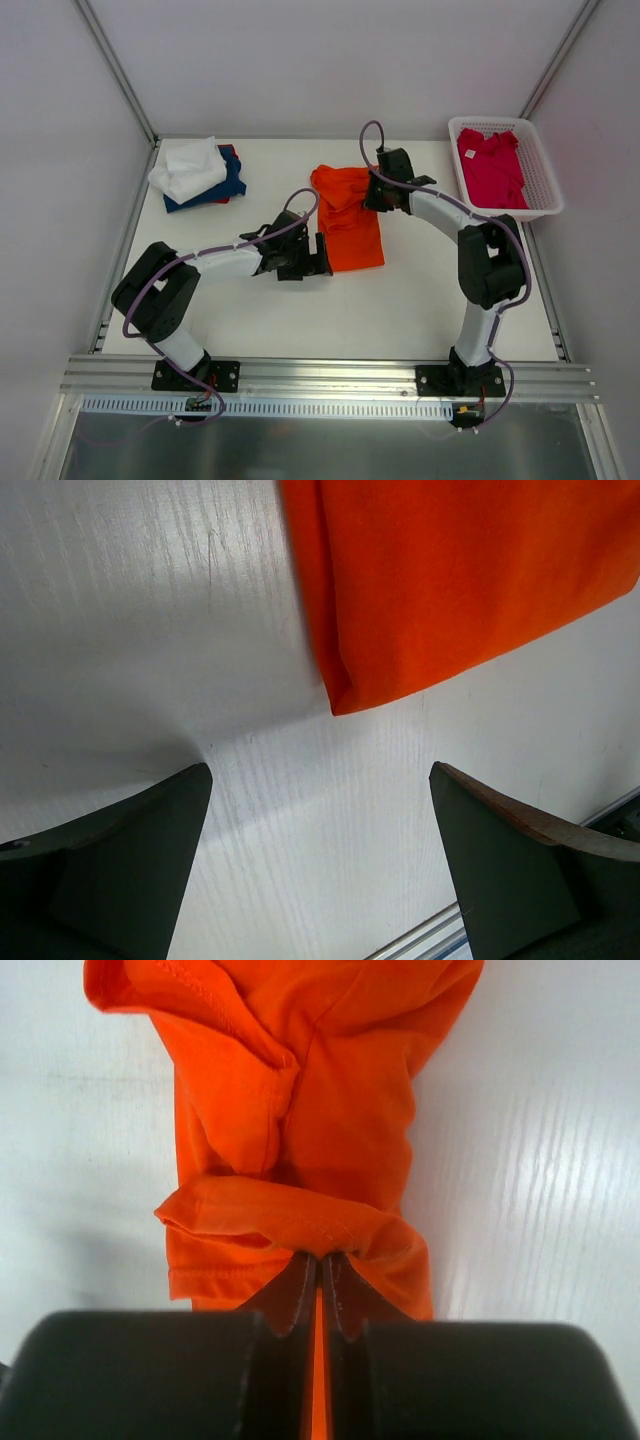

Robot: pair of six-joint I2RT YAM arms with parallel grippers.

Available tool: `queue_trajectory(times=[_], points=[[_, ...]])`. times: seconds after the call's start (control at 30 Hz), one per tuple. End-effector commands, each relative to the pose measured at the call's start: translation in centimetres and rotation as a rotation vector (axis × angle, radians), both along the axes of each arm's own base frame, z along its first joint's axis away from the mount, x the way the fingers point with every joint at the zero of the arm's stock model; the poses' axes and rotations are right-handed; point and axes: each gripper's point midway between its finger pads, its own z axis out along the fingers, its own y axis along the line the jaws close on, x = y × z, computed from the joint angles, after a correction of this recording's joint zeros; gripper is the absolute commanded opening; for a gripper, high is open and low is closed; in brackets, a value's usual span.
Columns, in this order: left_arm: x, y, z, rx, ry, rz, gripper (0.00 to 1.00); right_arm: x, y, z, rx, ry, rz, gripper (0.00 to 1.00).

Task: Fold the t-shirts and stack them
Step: Fold the tshirt

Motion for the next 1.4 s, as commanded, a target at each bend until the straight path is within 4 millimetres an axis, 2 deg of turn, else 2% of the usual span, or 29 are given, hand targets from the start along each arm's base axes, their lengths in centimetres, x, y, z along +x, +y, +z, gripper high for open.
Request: queue_trajectory(times=[0.0,0.03,0.07,0.1,0.17,0.2,0.27,0.4,0.5,0.53,0.63,0.8,0.87,0.93,0.97,1.0,1.03,1.1,1.13,1.2,1.27,1.37], points=[[-1.3,0.2,-1.5,0.032,0.065,-0.009,0.94,2.2,1.2,1.0,0.048,-0.021,0.014,0.0],[-1.2,0.2,-1.6,0.033,0.066,-0.009,0.93,2.8,1.3,1.3,0.052,-0.026,0.013,0.0],[-1.3,0.1,-1.6,0.032,0.067,-0.011,0.93,3.1,1.6,0.2,0.052,-0.002,0.018,0.03],[-1.3,0.1,-1.7,0.033,0.068,-0.011,0.93,3.3,1.7,0.0,0.055,0.004,0.017,0.07],[-1.4,0.1,-1.8,0.035,0.073,-0.014,0.93,4.1,2.2,-0.1,0.066,0.006,0.022,0.23],[-1.3,0.1,-1.9,0.036,0.074,-0.014,0.93,4.1,2.3,-1.1,0.059,0.032,0.024,0.27],[-1.3,0.1,-2.0,0.038,0.076,-0.011,0.93,4.5,2.5,-1.3,0.061,0.036,0.027,0.34],[-1.4,-0.2,-2.0,0.037,0.077,-0.015,0.93,5.1,1.8,-0.8,0.049,0.021,0.014,0.4],[-1.5,-0.3,-2.0,0.039,0.078,-0.019,0.93,5.7,1.0,1.1,0.049,-0.008,-0.003,0.4],[-1.6,-0.3,-2.1,0.04,0.08,-0.019,0.93,5.8,0.8,2.3,0.049,-0.03,-0.003,0.4],[-1.8,-0.3,-2.1,0.042,0.079,-0.019,0.93,5.5,0.2,3.8,0.035,-0.059,-0.001,0.4],[-1.9,-0.6,-2.0,0.041,0.076,-0.025,0.93,6.2,-0.9,9.0,0.036,-0.138,-0.014,0.4],[-2.0,-0.7,-2.0,0.042,0.074,-0.029,0.93,5.7,-0.9,10.3,0.042,-0.152,-0.005,0.4],[-1.9,-0.7,-1.8,0.042,0.07,-0.027,0.93,4.4,-0.7,9.8,0.049,-0.133,0.006,0.4],[-1.8,-0.7,-1.8,0.041,0.066,-0.026,0.93,3.9,-0.7,10.9,0.06,-0.158,0.008,0.4],[-1.8,-0.7,-1.8,0.042,0.065,-0.027,0.93,3.2,-0.4,10.5,0.057,-0.152,0.015,0.4],[-1.7,-0.8,-1.7,0.039,0.063,-0.026,0.93,2.0,-0.5,8.9,0.047,-0.117,0.022,0.4],[-1.7,-0.9,-1.7,0.038,0.064,-0.028,0.93,0.7,0.0,8.8,0.063,-0.117,0.035,0.39],[-1.7,-0.9,-1.7,0.039,0.065,-0.028,0.93,-0.5,-0.1,7.0,0.052,-0.077,0.039,0.39],[-1.7,-0.9,-1.8,0.041,0.068,-0.031,0.93,-1.5,0.4,6.5,0.06,-0.078,0.046,0.39],[-1.7,-0.9,-1.8,0.04,0.067,-0.031,0.93,-2.9,0.8,4.7,0.05,-0.045,0.06,0.37],[-1.7,-0.9,-1.8,0.04,0.066,-0.03,0.93,-4.1,1.5,3.0,0.05,-0.013,0.08,0.31]])
